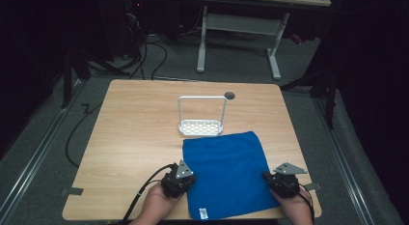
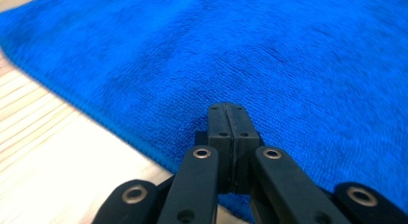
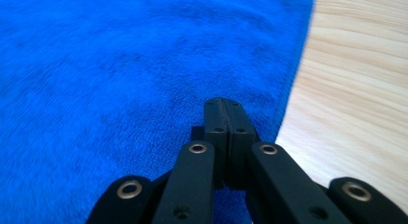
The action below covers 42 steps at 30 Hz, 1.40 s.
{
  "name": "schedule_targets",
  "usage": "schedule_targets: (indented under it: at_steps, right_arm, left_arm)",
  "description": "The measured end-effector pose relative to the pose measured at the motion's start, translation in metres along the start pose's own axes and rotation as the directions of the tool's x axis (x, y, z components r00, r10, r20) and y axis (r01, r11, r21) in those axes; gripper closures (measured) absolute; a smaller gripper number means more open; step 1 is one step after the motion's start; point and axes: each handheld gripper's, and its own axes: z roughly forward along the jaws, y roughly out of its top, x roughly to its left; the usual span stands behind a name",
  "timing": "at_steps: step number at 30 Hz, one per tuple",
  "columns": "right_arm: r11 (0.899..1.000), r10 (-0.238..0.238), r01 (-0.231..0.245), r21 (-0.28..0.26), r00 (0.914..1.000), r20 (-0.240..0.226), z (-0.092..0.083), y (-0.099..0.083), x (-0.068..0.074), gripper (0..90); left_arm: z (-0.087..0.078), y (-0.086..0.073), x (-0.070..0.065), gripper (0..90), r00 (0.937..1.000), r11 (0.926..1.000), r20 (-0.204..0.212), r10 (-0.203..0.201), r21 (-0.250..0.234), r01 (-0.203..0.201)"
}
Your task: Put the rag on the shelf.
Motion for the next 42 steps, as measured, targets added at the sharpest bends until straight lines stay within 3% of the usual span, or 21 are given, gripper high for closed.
schedule_targets:
  at_steps: [7, 15, 18, 30, 36, 40, 42]
  right_arm:
    - [0.997, -0.073, 0.073, 0.002, 0.9948, -0.072, 0.005, 0.006, 0.035, 90.0]
    - [0.989, -0.149, 0.150, -0.001, 0.9794, -0.136, 0.006, 0.008, 0.067, 90.0]
    - [0.986, -0.165, 0.167, -0.001, 0.9757, -0.144, 0.005, 0.008, 0.072, 90.0]
    - [0.988, -0.150, 0.153, 0.013, 0.9798, -0.133, -0.003, 0.002, 0.070, 90.0]
    - [0.987, -0.156, 0.159, 0.018, 0.9814, -0.112, -0.005, 0.000, 0.069, 89.6]
    - [0.993, -0.115, 0.113, -0.031, 0.9869, -0.113, -0.008, 0.001, 0.063, 86.9]
    - [0.995, -0.094, 0.089, -0.050, 0.9899, -0.106, -0.009, 0.001, 0.059, 84.7]
  left_arm:
    - [-0.018, -0.016, 0.024, 90.0, 0.9968, 0.9969, -0.005, -0.079, -0.002, 0.079]
    - [-0.031, -0.028, 0.030, 90.0, 0.9941, 0.9941, -0.008, -0.108, -0.006, 0.108]
    - [-0.035, -0.032, 0.031, 90.0, 0.9933, 0.9933, -0.005, -0.116, -0.004, 0.116]
    - [-0.041, -0.039, 0.029, 89.0, 0.9924, 0.9923, -0.004, -0.123, -0.009, 0.123]
    - [-0.042, -0.039, 0.027, 85.7, 0.9944, 0.9943, -0.005, -0.106, -0.010, 0.106]
    - [-0.043, -0.038, 0.025, 78.6, 0.9956, 0.9961, -0.037, -0.086, -0.024, 0.085]
    - [-0.046, -0.038, 0.027, 77.0, 0.9943, 0.9935, -0.053, -0.092, -0.072, 0.088]
